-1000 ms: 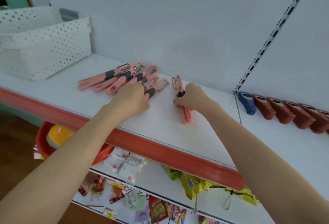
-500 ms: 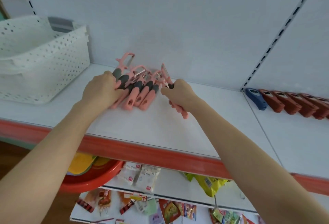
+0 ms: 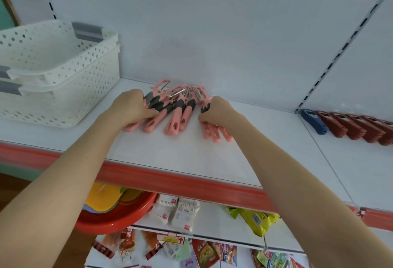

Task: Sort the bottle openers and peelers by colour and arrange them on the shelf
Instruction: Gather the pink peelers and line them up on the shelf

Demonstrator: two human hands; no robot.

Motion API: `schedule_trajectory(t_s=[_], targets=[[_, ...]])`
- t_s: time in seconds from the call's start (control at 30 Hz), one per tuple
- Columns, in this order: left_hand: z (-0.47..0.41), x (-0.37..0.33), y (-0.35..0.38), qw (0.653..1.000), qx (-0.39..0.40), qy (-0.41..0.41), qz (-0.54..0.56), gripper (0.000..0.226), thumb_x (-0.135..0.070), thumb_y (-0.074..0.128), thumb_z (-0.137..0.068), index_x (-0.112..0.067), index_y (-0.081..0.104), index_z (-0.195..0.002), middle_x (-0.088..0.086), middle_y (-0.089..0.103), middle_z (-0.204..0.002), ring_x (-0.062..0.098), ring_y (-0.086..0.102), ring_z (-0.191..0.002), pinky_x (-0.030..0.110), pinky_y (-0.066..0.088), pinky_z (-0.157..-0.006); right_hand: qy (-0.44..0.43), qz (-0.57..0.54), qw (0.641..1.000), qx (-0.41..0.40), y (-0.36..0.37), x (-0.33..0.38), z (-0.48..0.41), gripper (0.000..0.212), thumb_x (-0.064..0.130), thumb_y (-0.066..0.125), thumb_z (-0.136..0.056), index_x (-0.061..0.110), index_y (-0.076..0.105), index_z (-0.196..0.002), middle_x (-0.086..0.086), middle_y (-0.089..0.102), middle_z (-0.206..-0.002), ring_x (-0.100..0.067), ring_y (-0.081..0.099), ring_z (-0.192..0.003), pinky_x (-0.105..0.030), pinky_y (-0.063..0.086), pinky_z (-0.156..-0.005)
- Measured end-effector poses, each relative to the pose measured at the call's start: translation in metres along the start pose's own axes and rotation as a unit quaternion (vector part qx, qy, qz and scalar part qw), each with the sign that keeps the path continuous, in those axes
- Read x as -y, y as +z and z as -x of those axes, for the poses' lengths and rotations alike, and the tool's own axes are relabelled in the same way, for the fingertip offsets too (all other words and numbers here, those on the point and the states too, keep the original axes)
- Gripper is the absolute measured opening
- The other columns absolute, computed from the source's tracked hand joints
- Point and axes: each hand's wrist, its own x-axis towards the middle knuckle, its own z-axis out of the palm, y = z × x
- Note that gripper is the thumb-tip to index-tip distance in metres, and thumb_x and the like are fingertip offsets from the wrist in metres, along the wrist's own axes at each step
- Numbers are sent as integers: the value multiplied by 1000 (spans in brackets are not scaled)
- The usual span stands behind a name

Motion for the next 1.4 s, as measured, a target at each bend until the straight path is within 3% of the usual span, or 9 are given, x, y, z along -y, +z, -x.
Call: schedule_trajectory(t_s=[0.07,0.33,0.43,0.57,0.77,0.93,1.1,1.23,1.4], targets=[[-1,-1,-2,999,34,-15,36,37,-34,72,-76,-10,48,-63,5,51,-59,18,47,-56,26,33,-49,9,8,1000,-27,-1,-4,1,23,13,55,-78,10,49,-56,1,50,-34,-19,49,-45,-27,46,-55],[0,-2,-7,993,66,-51,85,33,-34,76,-71,-5,59,-73,12,62,-69,23,56,-59,26,45,-55,44,-87,992,-74,-6,-30,8,19,17,56,-78,8,49,-63,-5,53,-51,-19,48,-51,-24,39,-51],[4,-7,-10,996,39,-42,71,31,-24,73,-76,-8,49,-65,8,51,-58,19,46,-49,20,37,-36,36,-135,986,-93,-8,-38,13,16,15,54,-80,7,50,-67,-6,54,-61,-19,49,-53,-25,39,-53],[5,-6,-13,996,-52,10,77,32,-22,72,-77,-10,44,-68,8,50,-65,20,44,-57,28,30,-49,28,-195,974,-113,-9,-50,22,13,11,53,-79,5,53,-68,-6,58,-59,-23,56,-56,-32,49,-66],[19,-44,-17,960,-88,102,247,29,-23,70,-78,-4,57,-95,7,59,-79,19,53,-64,26,41,-52,-16,-345,925,-158,-17,-54,45,10,10,53,-83,9,54,-73,-4,57,-62,-17,62,-62,-31,52,-61],[48,-101,7,911,-32,163,376,28,-25,72,-78,-15,57,-98,-3,65,-85,9,62,-75,20,51,-67,-91,-496,845,-176,-35,-57,74,7,17,59,-89,11,57,-87,-2,63,-79,-14,64,-71,-32,54,-76],[76,-161,49,874,6,242,422,37,-23,70,-80,-20,49,-111,-12,61,-94,-2,60,-83,8,48,-65,-120,-550,812,-156,-51,-92,99,11,16,52,-94,9,59,-91,-10,65,-84,-22,65,-80,-41,52,-83],[97,-215,85,861,-8,289,419,33,-25,64,-85,-17,44,-110,-18,54,-90,-6,56,-80,1,43,-67,-134,-602,772,-152,-63,-137,113,15,14,48,-96,7,59,-102,-9,68,-92,-22,67,-88,-35,55,-81],[125,-293,134,844,-28,330,422,19,-26,41,-97,-21,36,-114,-21,50,-85,-12,57,-70,-1,43,-63,-132,-600,764,-199,-97,-209,138,12,8,50,-94,6,58,-103,-8,68,-91,-20,67,-86,-37,55,-85]])
